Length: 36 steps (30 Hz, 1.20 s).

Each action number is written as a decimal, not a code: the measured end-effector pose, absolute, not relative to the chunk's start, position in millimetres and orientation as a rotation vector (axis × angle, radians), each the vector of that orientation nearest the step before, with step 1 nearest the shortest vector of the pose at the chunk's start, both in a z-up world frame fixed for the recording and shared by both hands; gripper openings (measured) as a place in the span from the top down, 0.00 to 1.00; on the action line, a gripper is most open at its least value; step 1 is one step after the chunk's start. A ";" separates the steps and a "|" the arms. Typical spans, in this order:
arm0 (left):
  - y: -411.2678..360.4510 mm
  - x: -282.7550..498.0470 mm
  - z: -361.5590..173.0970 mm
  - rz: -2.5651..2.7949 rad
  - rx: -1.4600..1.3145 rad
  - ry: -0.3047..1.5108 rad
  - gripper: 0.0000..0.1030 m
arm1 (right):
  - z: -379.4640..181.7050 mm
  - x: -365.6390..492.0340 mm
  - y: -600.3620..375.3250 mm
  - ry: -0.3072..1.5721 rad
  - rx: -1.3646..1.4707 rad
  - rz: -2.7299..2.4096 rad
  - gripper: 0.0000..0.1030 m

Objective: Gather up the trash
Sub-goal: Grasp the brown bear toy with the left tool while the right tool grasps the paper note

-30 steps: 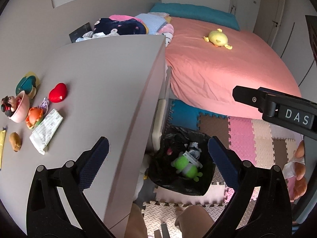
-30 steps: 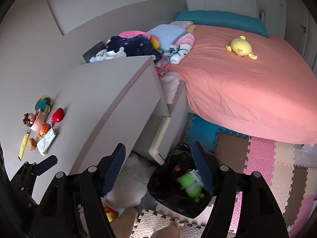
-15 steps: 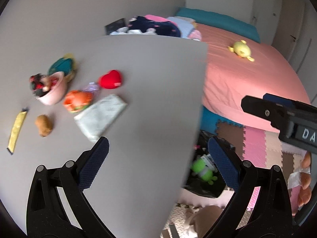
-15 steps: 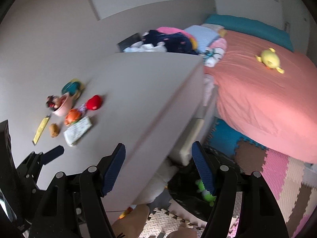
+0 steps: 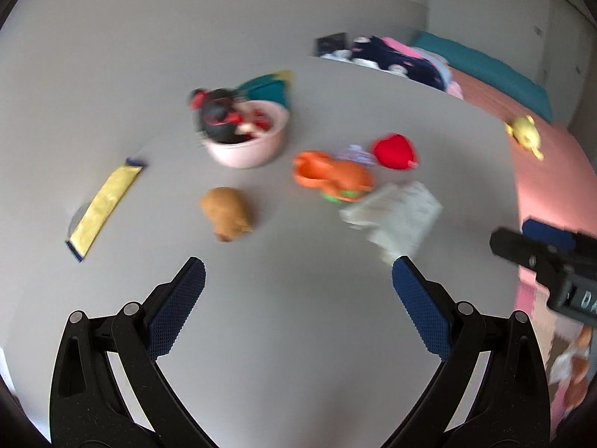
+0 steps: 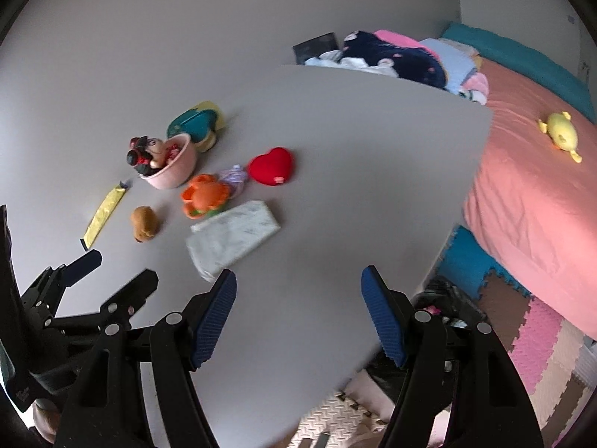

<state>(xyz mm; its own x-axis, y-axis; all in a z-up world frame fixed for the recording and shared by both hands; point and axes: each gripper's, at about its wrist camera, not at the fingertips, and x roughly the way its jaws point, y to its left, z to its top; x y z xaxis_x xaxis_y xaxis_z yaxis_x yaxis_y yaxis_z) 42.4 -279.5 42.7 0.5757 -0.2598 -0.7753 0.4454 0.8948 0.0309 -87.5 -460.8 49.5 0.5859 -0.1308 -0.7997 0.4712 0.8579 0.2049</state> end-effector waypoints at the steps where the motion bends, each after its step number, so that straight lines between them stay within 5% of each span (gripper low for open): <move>1: -274.0 49.3 42.9 -0.409 0.209 0.871 0.06 | 47.7 -78.7 -457.3 0.888 0.433 -0.358 0.32; 19: -256.1 117.3 29.8 -0.257 0.093 0.910 0.06 | 15.9 -3.7 -448.9 0.909 0.628 -0.487 0.32; 21: -252.1 122.8 27.6 -0.247 0.077 0.917 0.06 | 16.2 4.8 -441.3 0.939 0.538 -0.499 0.40; 22: -250.1 125.4 25.6 -0.245 0.067 0.925 0.06 | 16.2 5.8 -439.1 0.943 0.517 -0.492 0.55; 25: -246.6 129.5 20.4 -0.230 0.060 0.938 0.06 | 18.9 -1.5 -439.7 0.922 0.542 -0.471 0.62; 34: -257.2 133.5 5.5 -0.235 0.099 0.951 0.07 | 31.9 -20.0 -446.0 0.869 0.503 -0.461 0.65; 36: -258.9 133.8 2.7 -0.240 0.121 0.938 0.20 | 32.5 -22.7 -447.5 0.868 0.500 -0.456 0.65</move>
